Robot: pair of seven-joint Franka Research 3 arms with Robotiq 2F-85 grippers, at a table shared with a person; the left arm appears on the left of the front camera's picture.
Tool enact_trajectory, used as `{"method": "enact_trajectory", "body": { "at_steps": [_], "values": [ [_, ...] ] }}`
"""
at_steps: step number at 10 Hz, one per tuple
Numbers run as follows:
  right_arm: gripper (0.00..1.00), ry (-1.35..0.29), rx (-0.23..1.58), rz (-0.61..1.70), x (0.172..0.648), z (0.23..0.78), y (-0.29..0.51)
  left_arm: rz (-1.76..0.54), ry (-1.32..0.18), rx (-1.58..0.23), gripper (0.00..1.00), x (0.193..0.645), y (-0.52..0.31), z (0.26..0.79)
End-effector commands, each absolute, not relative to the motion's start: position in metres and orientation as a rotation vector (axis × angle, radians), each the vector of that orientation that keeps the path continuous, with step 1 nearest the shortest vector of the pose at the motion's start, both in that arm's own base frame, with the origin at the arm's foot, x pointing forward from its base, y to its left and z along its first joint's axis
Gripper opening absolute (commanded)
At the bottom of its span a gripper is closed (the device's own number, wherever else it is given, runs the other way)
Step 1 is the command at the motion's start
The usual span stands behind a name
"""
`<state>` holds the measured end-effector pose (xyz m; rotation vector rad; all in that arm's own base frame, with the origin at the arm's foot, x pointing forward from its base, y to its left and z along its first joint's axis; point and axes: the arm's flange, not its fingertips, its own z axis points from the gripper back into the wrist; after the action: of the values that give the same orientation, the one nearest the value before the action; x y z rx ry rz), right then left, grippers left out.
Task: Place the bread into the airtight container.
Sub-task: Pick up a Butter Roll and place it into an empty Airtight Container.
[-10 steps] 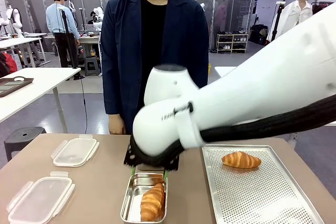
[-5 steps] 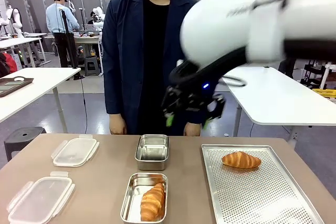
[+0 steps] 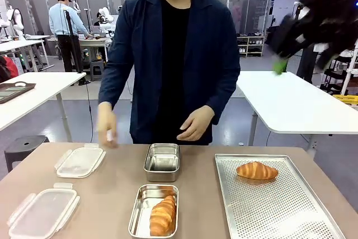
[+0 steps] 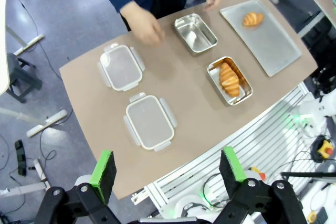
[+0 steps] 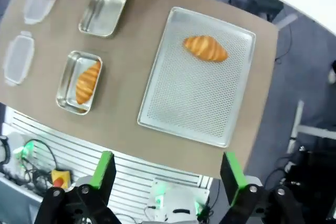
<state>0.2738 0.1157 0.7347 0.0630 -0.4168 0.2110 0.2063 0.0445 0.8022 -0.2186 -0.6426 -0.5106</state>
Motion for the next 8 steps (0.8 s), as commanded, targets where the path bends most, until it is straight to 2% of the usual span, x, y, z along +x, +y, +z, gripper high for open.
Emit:
{"method": "enact_trajectory", "body": {
  "at_steps": [1, 2, 4, 6, 8],
  "values": [
    [1.00, -0.488, 0.095, 0.243, 0.248, 0.766, 0.086, -0.522, -0.636, -0.224, 1.00, 0.206, 0.043, 0.805],
    [1.00, -0.518, 0.127, 0.292, 0.229, 0.788, 0.071, -0.522, -0.636, -0.224, 1.00, 0.206, 0.043, 0.805],
    [1.00, -0.441, 0.153, 0.381, 0.207, 0.800, 0.049, -0.522, -0.636, -0.224, 1.00, 0.206, 0.043, 0.805],
    [1.00, -0.360, 0.101, 0.355, 0.220, 0.772, 0.039, -0.522, -0.636, -0.224, 1.00, 0.206, 0.043, 0.805],
    [1.00, -0.274, 0.055, 0.513, 0.261, 0.710, 0.033, -0.522, -0.636, -0.224, 1.00, 0.206, 0.043, 0.805]
  ]
}}
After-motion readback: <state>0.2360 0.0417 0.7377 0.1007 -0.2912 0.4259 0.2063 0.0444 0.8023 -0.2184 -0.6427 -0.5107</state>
